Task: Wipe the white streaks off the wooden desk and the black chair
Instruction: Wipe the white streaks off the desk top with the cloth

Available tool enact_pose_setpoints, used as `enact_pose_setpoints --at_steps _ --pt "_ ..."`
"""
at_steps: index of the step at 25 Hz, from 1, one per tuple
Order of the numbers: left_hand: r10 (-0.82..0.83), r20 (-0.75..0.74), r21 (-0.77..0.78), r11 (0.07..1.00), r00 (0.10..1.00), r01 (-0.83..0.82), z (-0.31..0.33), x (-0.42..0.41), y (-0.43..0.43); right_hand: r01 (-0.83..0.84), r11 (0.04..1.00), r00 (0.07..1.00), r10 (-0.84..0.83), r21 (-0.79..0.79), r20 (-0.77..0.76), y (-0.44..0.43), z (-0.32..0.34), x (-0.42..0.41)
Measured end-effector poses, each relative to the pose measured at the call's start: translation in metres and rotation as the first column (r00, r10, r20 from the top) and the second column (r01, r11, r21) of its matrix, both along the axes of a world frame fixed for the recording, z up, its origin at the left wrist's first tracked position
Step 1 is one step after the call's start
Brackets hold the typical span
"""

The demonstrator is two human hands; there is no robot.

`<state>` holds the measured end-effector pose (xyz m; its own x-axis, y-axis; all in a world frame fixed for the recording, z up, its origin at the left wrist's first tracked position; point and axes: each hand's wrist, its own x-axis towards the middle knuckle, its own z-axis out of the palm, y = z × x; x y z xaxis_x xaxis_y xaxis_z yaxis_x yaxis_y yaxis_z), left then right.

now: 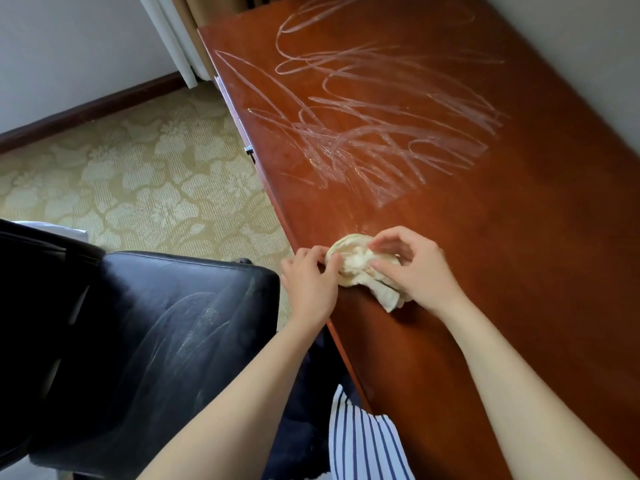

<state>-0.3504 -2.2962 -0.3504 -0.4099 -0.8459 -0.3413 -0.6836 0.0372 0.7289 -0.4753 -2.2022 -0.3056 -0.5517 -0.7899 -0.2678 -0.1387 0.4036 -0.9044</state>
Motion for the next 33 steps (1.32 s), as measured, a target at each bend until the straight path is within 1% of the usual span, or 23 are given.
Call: enact_pose_setpoints --at_steps 3,4,6,9,11,12,14,16,18,19,20,21,22,23,24,26,27,28,30,31,32,33 --pt "0.058 -0.277 0.186 0.983 0.959 -0.006 0.009 0.006 -0.006 0.122 0.988 0.985 -0.109 -0.092 0.132 0.010 0.009 0.002" --pt "0.062 -0.345 0.247 0.969 0.936 0.027 0.016 0.006 -0.009 0.143 0.984 0.982 -0.128 -0.108 0.140 0.012 0.012 0.002" --pt "0.042 -0.473 0.326 0.936 0.880 0.130 0.032 0.003 -0.013 0.143 0.982 0.986 -0.131 -0.126 0.101 0.013 0.014 0.003" --pt "-0.052 -0.567 0.340 0.894 0.822 0.291 0.058 -0.003 -0.019 0.065 0.988 0.998 -0.066 -0.143 -0.004 0.014 0.016 0.011" --pt "-0.078 -0.586 0.335 0.883 0.806 0.329 0.071 -0.008 -0.023 0.013 0.992 0.997 -0.023 -0.126 -0.080 0.013 0.017 0.019" --pt "-0.083 -0.591 0.326 0.886 0.803 0.331 0.076 -0.011 -0.024 0.019 0.990 0.998 -0.027 -0.141 -0.053 0.013 0.017 0.024" --pt "-0.080 -0.575 0.295 0.908 0.814 0.298 0.081 -0.016 -0.028 0.082 0.977 0.997 -0.079 -0.196 0.026 0.011 0.018 0.031" --pt "-0.027 -0.542 0.294 0.930 0.840 0.220 0.080 -0.022 -0.033 0.201 0.949 0.979 -0.201 -0.242 0.025 0.007 0.019 0.033" --pt "0.047 -0.477 0.331 0.935 0.878 0.129 0.074 -0.027 -0.039 0.352 0.886 0.929 -0.371 -0.302 -0.003 0.005 0.023 0.027" --pt "0.079 -0.440 0.345 0.935 0.895 0.087 0.069 -0.029 -0.042 0.408 0.852 0.886 -0.456 -0.329 -0.083 0.004 0.026 0.021" --pt "0.107 -0.403 0.345 0.937 0.909 0.043 0.064 -0.030 -0.044 0.431 0.832 0.826 -0.520 -0.349 -0.218 0.004 0.027 0.014" --pt "0.141 -0.363 0.335 0.942 0.921 -0.012 0.059 -0.029 -0.046 0.423 0.835 0.750 -0.541 -0.352 -0.381 0.005 0.028 0.006" --pt "0.181 -0.314 0.326 0.943 0.932 -0.073 0.050 -0.028 -0.050 0.399 0.857 0.669 -0.515 -0.326 -0.536 0.004 0.026 -0.002" --pt "0.220 -0.263 0.315 0.940 0.939 -0.132 0.041 -0.025 -0.054 0.375 0.886 0.604 -0.456 -0.272 -0.654 0.002 0.022 -0.008" --pt "0.247 -0.214 0.304 0.936 0.945 -0.176 0.031 -0.021 -0.057 0.356 0.912 0.564 -0.382 -0.202 -0.732 -0.002 0.015 -0.010" --pt "0.285 -0.149 0.313 0.922 0.947 -0.228 0.015 -0.015 -0.062 0.295 0.953 0.536 -0.228 -0.073 -0.813 -0.014 -0.007 -0.001" --pt "0.307 -0.140 0.332 0.910 0.941 -0.247 0.010 -0.013 -0.062 0.241 0.970 0.542 -0.158 -0.027 -0.825 -0.019 -0.018 0.008" --pt "0.329 -0.141 0.350 0.899 0.934 -0.264 0.007 -0.013 -0.063 0.181 0.983 0.574 -0.092 0.017 -0.814 -0.022 -0.028 0.017" --pt "0.354 -0.097 0.374 0.879 0.930 -0.295 0.000 -0.017 -0.068 0.086 0.991 0.668 0.022 0.107 -0.744 -0.026 -0.044 0.032" --pt "0.351 -0.067 0.371 0.878 0.934 -0.303 -0.002 -0.019 -0.072 0.058 0.990 0.683 0.053 0.126 -0.728 -0.026 -0.048 0.035" --pt "0.364 -0.062 0.378 0.870 0.929 -0.316 -0.005 -0.023 -0.076 0.028 0.992 0.677 0.074 0.126 -0.732 -0.026 -0.051 0.034" --pt "0.414 -0.076 0.417 0.840 0.907 -0.348 -0.007 -0.028 -0.081 -0.010 0.993 0.661 0.095 0.117 -0.745 -0.028 -0.053 0.032"
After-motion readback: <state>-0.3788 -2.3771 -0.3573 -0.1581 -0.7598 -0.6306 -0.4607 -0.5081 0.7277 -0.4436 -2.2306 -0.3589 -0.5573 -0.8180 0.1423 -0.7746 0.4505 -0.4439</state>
